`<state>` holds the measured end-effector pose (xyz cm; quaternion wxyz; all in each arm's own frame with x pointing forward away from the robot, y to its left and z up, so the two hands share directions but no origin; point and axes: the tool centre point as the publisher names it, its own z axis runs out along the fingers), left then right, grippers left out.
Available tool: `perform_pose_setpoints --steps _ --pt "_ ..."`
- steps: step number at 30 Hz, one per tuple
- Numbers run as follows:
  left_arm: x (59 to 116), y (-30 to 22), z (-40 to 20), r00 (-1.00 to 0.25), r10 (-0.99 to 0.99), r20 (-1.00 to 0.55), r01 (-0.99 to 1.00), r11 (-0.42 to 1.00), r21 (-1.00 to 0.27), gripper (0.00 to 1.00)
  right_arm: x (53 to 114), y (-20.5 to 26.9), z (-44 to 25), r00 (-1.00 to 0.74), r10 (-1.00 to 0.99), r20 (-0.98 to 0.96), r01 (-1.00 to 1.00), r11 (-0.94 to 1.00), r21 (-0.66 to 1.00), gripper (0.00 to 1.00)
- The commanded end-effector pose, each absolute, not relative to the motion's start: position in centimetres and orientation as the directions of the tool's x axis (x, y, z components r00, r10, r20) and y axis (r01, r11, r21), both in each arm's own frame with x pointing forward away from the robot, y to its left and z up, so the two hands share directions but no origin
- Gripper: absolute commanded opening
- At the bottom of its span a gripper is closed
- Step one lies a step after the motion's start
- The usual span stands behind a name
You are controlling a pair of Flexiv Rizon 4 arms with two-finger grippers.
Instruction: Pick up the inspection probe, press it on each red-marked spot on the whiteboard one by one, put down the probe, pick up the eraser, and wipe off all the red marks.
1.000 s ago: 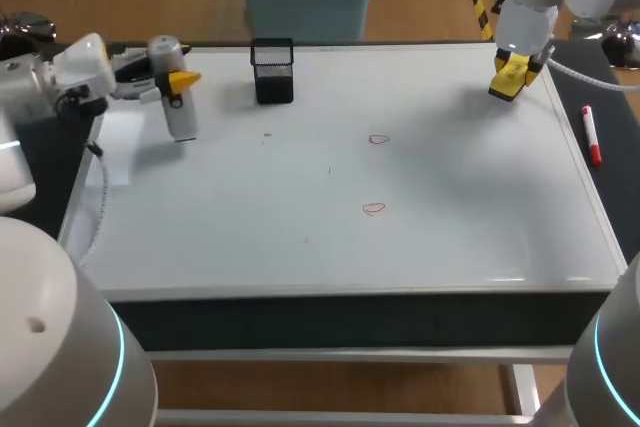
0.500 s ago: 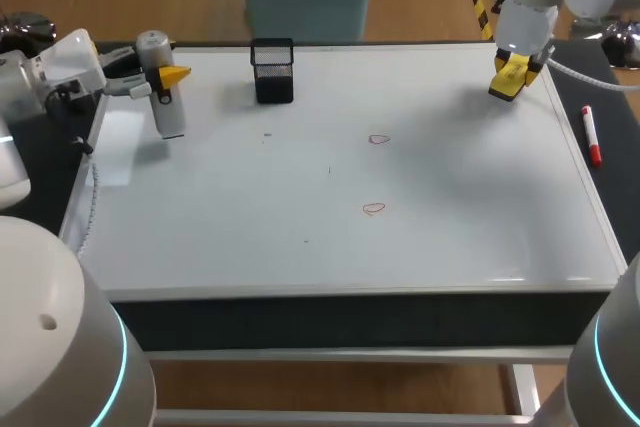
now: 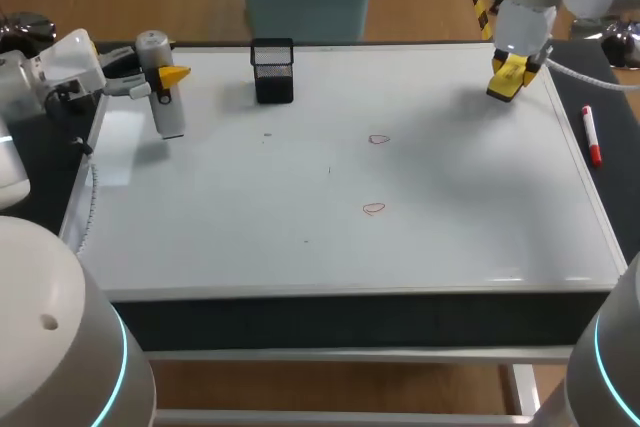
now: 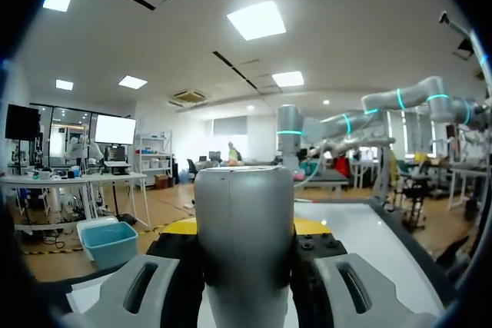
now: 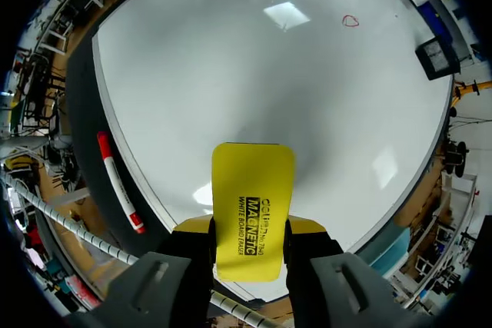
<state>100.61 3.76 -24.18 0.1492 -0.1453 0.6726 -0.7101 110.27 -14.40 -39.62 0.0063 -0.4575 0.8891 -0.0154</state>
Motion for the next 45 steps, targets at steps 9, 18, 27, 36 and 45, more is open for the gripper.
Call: perform_pose_setpoints --steps 9,18,27,36,45 --pt "100.6 3.7 -24.1 -0.913 -0.409 0.005 0.017 -0.05 -0.999 0.0 105.0 -7.9 -38.8 -0.459 -0.888 0.028 -0.885 0.455 -0.095 0.0" --pt "100.6 3.7 -24.1 -0.913 -0.409 0.005 0.017 -0.05 -0.999 0.0 102.3 -1.6 -38.5 -0.33 -0.944 0.005 -0.942 0.329 -0.071 0.0" --pt "100.6 3.7 -24.1 -0.913 -0.409 0.005 0.017 -0.05 -0.999 0.0 101.2 3.3 -39.6 -0.212 -0.977 0.039 -0.976 0.209 -0.061 0.0" --pt "100.6 3.7 -24.1 -0.913 -0.409 0.005 0.017 -0.05 -0.999 0.0 100.8 7.7 -39.3 -0.149 -0.989 0.015 -0.986 0.147 -0.074 0.0" --pt "100.6 3.7 -24.1 -0.913 -0.409 0.005 0.017 -0.05 -0.999 0.0 99.2 10.4 -40.0 -0.095 -0.995 0.038 -0.99 0.09 -0.107 0.0"
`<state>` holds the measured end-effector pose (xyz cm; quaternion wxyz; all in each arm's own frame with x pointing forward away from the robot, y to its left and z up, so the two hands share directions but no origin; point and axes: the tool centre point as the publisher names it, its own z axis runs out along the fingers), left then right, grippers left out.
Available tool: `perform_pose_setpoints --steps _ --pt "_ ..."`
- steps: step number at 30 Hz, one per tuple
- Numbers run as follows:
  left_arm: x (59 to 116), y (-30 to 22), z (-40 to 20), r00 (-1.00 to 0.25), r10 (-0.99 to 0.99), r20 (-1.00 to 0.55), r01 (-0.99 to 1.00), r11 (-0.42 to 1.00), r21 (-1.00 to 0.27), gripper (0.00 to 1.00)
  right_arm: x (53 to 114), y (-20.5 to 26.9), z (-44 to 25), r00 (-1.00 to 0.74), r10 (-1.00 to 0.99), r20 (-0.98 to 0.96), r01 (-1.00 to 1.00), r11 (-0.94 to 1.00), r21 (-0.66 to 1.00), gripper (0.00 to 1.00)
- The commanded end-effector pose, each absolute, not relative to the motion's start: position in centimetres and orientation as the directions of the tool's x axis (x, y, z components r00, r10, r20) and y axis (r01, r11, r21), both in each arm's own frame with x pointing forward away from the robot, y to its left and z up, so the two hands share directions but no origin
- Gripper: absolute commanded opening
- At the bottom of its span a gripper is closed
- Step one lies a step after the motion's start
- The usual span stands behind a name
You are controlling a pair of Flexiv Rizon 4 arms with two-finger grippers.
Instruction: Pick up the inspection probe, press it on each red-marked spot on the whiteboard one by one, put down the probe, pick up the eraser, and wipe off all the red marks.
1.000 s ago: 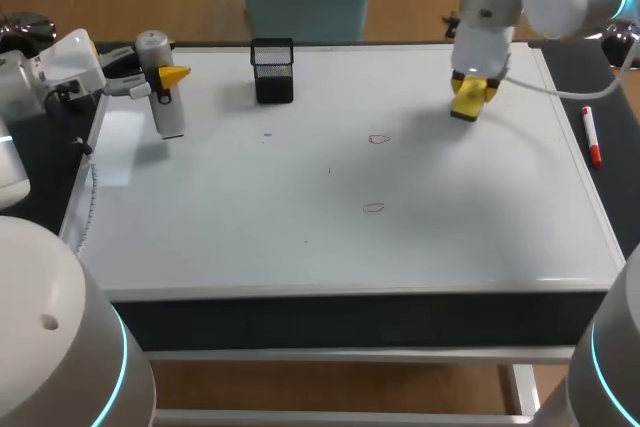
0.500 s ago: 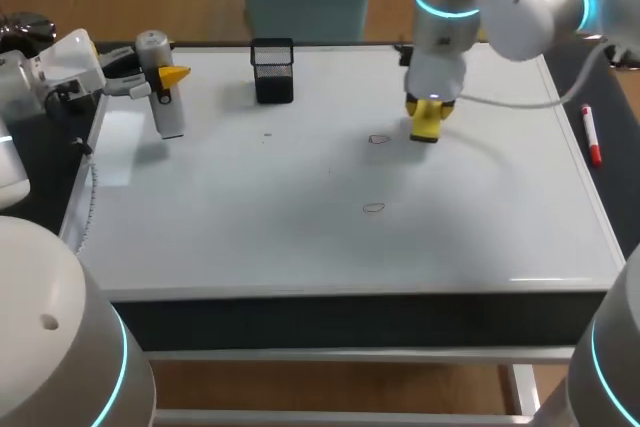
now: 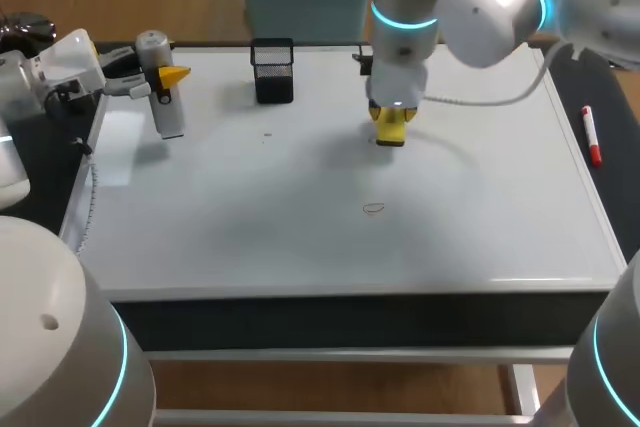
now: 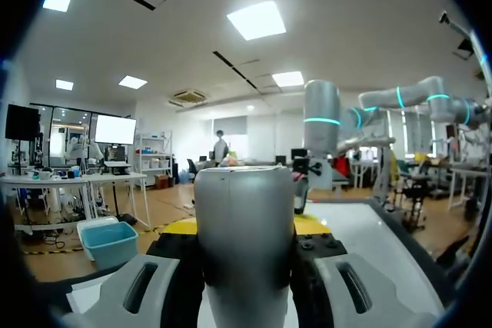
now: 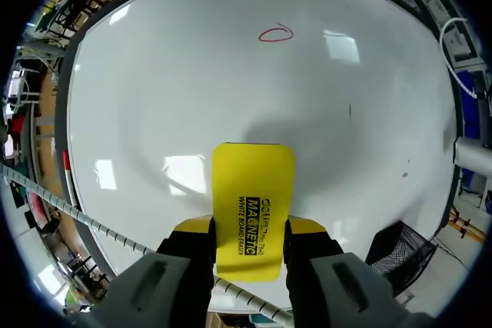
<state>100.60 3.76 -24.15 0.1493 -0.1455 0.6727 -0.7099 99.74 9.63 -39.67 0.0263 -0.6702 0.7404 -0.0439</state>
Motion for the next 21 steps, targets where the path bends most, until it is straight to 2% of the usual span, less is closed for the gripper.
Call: perform_pose_setpoints --steps 1,21 --pt "100.6 3.7 -24.1 -0.913 -0.409 0.005 0.017 -0.05 -0.999 0.0 99.1 10.6 -40.1 -0.094 -0.995 0.039 -0.99 0.089 -0.107 0.0" --pt "100.6 3.7 -24.1 -0.913 -0.409 0.005 0.017 -0.05 -0.999 0.0 97.2 12.6 -40.6 0.001 -0.998 0.056 -0.989 -0.009 -0.149 0.0"
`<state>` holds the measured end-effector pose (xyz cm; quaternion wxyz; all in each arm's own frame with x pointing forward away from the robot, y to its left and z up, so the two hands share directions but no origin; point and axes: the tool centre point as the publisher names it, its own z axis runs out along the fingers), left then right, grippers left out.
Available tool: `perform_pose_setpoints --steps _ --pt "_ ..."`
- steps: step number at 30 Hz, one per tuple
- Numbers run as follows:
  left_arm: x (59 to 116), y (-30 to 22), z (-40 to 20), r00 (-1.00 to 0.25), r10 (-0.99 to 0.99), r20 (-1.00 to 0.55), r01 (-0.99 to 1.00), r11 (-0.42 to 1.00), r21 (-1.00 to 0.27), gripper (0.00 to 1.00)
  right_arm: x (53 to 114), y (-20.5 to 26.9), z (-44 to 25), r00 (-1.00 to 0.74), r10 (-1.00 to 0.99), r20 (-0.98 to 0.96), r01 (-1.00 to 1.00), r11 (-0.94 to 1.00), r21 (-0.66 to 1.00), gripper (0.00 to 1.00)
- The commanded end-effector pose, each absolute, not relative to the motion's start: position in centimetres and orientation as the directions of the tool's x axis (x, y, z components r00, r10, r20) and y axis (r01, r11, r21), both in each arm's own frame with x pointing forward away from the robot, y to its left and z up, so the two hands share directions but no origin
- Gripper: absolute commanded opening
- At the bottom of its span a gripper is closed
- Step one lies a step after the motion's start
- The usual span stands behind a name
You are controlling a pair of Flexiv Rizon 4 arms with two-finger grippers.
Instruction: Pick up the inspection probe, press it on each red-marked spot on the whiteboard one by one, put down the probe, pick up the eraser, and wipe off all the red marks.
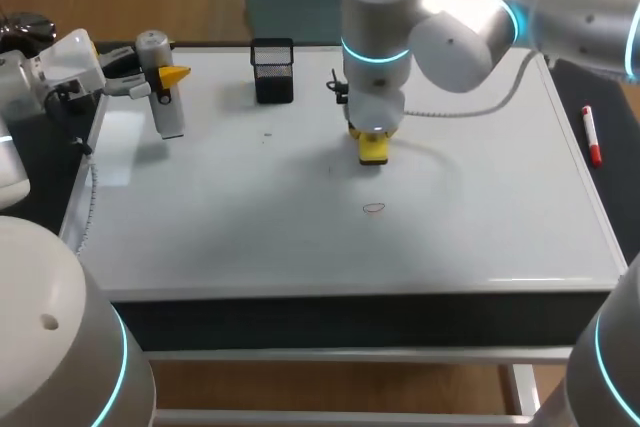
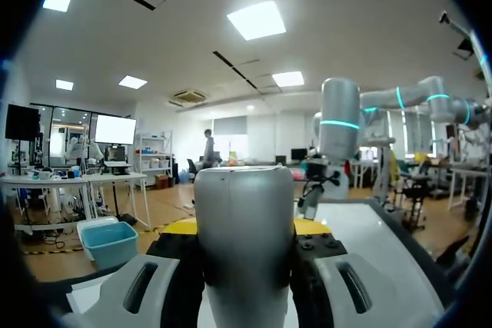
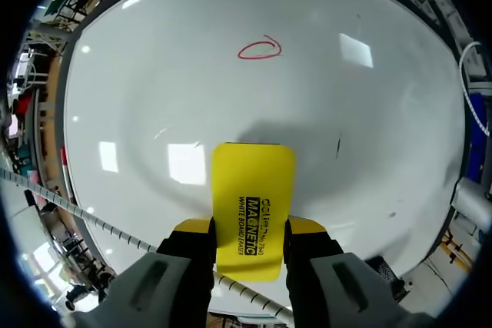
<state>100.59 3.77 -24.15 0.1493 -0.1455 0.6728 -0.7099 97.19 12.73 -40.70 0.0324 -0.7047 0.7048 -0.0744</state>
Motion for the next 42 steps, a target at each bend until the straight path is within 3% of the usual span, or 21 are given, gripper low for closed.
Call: perform_pose_setpoints --steps 1,42 --pt "100.6 3.7 -24.1 -0.913 -0.409 0.005 0.017 -0.05 -0.999 0.0 97.2 12.6 -40.7 0.007 -0.999 0.054 -0.989 -0.015 -0.147 0.0" --pt "100.6 3.7 -24.1 -0.913 -0.409 0.005 0.017 -0.05 -0.999 0.0 98.3 10.8 -43.2 0.001 -0.999 0.051 -0.996 -0.005 -0.084 0.0"
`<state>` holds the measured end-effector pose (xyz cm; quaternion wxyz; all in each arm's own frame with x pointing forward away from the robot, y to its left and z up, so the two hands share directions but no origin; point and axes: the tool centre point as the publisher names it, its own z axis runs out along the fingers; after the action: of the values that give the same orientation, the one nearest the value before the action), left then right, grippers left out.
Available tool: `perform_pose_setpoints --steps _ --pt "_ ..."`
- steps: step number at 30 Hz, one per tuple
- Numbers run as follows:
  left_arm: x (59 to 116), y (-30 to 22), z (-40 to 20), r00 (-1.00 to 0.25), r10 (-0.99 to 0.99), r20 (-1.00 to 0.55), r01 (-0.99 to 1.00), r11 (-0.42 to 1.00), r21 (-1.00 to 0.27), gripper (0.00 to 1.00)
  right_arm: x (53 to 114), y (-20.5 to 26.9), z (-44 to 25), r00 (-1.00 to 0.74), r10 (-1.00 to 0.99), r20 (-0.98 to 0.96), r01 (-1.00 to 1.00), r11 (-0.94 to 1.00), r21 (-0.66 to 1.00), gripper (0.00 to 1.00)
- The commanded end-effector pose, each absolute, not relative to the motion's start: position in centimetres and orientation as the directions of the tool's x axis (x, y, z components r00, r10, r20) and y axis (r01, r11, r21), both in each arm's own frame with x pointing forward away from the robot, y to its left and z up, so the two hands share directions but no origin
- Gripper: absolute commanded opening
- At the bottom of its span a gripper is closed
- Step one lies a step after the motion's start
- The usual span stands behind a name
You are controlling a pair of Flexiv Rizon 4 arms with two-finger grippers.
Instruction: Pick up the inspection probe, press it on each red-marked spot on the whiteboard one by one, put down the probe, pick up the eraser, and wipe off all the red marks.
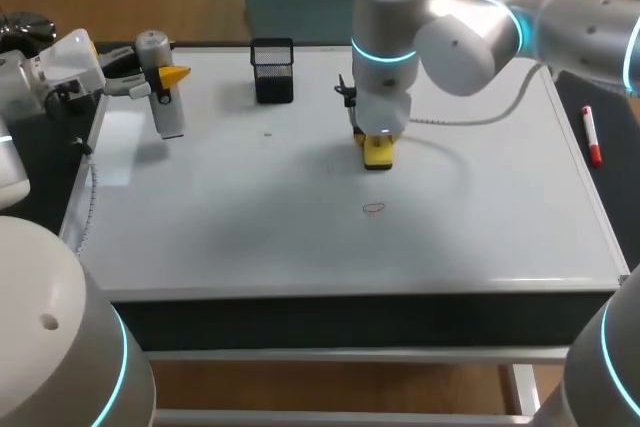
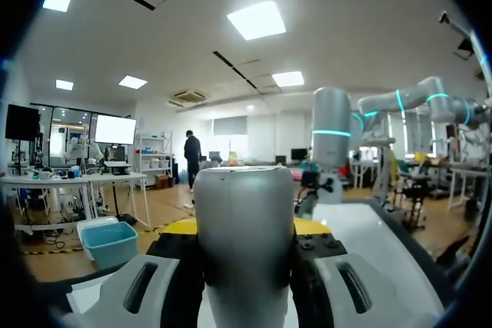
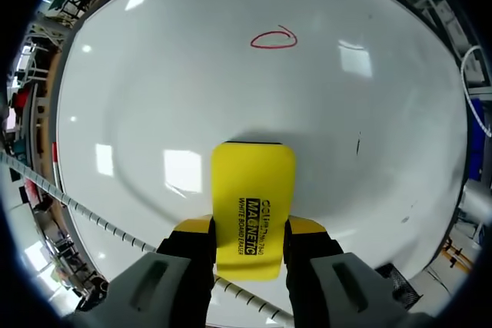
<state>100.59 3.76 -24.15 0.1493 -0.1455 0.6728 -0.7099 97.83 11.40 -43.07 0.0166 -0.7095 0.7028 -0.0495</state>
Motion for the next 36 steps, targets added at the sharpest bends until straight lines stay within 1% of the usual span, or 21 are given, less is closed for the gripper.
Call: perform_pose_setpoints --steps 1,15,22,26,30,36 --pt "100.6 3.7 -24.1 -0.913 -0.409 0.005 0.017 -0.05 -0.999 0.0 98.5 10.5 -43.3 -0.004 -0.999 0.051 -0.997 0.0 -0.081 0.0" --pt "100.6 3.7 -24.1 -0.913 -0.409 0.005 0.017 -0.05 -0.999 0.0 100.5 6.1 -43.5 -0.086 -0.994 0.071 -0.994 0.081 -0.074 0.0" --pt "100.6 3.7 -24.1 -0.913 -0.409 0.005 0.017 -0.05 -0.999 0.0 101.2 4.9 -43.0 -0.107 -0.992 0.072 -0.991 0.101 -0.086 0.0" --pt "100.6 3.7 -24.1 -0.913 -0.409 0.005 0.017 -0.05 -0.999 0.0 101.2 4.6 -41.9 -0.118 -0.991 0.064 -0.989 0.111 -0.102 0.0" --pt "100.6 3.7 -24.1 -0.913 -0.409 0.005 0.017 -0.05 -0.999 0.0 101.5 5.0 -39.8 -0.147 -0.989 0.013 -0.985 0.145 -0.094 0.0" --pt "100.6 3.7 -24.1 -0.913 -0.409 0.005 0.017 -0.05 -0.999 0.0 101.6 7.2 -38.8 -0.109 -0.994 -0.018 -0.99 0.11 -0.093 0.0"
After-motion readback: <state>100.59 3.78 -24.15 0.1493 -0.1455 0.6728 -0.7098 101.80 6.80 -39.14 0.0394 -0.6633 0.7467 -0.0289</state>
